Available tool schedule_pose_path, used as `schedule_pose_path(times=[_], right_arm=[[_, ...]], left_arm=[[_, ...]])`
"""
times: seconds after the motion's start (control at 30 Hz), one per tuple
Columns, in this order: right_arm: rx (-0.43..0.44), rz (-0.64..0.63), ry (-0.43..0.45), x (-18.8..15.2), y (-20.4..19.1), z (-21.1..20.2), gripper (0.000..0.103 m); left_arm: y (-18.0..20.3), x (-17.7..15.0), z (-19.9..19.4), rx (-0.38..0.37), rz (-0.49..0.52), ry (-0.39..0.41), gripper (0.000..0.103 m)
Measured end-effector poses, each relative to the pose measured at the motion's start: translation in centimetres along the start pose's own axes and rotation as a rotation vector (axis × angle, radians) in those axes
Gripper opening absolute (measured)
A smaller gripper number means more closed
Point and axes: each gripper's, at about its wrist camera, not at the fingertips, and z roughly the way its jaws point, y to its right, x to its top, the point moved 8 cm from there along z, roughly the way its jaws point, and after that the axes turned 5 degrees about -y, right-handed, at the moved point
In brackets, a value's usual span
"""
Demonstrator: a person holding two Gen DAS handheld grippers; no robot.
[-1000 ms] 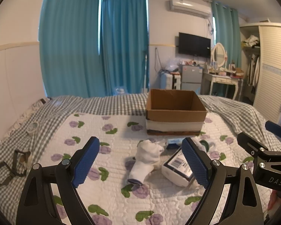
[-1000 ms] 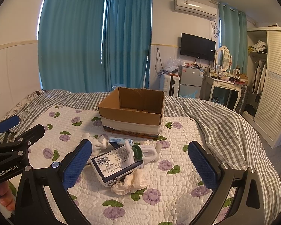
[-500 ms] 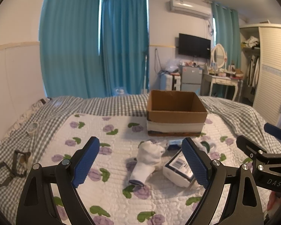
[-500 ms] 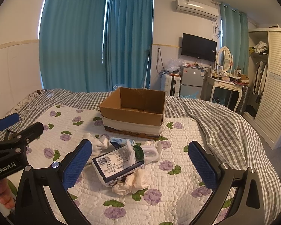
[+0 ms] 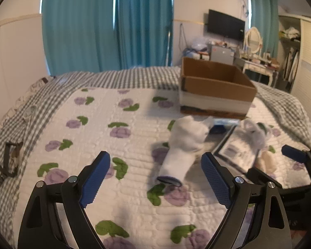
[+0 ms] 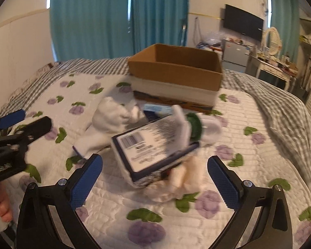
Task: Organize soft objects
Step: 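Grasp the white sock with the left tool while the right tool grasps the tissue pack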
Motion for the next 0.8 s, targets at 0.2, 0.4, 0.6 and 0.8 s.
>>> schedule_pose_path(times=[0.2, 0.4, 0.6, 0.8], right_arm=[[0.002, -0.017, -0.087, -1.1, -0.6, 3.7, 0.098], [0.045, 0.012, -0.119, -0.9, -0.7, 5.6, 0.095], [0.006, -0.007, -0.161, -0.8, -1.6, 9.1, 0.089], [0.021, 0.018, -0.120, -0.4, -1.0, 8.5, 0.057]], left_arm=[[-0.7, -0.1, 1.8, 0.003, -0.013, -0.020, 0.091], [0.5, -1.3, 3.7, -0.003, 0.033, -0.067, 0.091], [0.4, -1.5, 3.9, -0.007, 0.024, -0.072, 0.091], [0.1, -1.6, 4.1, -0.002, 0.006, -0.086, 0.091]])
